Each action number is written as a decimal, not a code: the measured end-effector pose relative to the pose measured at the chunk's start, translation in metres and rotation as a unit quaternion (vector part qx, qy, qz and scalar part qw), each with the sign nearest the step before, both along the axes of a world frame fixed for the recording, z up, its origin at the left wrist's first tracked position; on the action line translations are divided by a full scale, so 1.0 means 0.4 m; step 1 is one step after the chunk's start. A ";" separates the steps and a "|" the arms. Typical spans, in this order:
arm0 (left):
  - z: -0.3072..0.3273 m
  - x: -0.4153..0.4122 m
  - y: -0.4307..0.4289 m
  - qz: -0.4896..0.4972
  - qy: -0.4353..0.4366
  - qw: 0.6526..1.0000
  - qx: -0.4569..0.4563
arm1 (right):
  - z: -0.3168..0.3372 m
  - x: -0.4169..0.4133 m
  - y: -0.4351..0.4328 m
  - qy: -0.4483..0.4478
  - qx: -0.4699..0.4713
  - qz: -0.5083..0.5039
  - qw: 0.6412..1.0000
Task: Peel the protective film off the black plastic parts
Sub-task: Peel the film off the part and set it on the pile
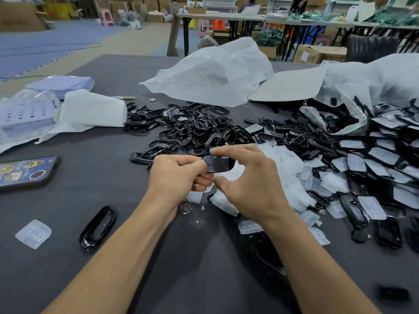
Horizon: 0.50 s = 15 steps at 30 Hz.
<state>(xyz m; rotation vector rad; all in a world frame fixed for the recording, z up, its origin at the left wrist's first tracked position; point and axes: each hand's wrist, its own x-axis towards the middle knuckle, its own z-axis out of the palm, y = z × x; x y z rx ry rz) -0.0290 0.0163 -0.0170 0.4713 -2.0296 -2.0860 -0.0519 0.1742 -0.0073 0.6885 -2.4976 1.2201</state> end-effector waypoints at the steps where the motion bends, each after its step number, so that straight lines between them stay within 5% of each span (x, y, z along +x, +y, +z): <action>1: -0.002 -0.001 0.000 -0.004 -0.004 1.000 -0.001 | 0.003 0.001 0.000 0.003 0.011 -0.003 1.000; 10: -0.009 0.005 0.009 0.028 0.017 0.997 -0.068 | 0.024 -0.029 0.053 -0.094 0.041 -0.030 0.994; 15: -0.004 0.001 -0.015 0.116 0.028 0.982 -0.147 | 0.089 -0.139 0.282 -0.132 0.107 -0.192 0.967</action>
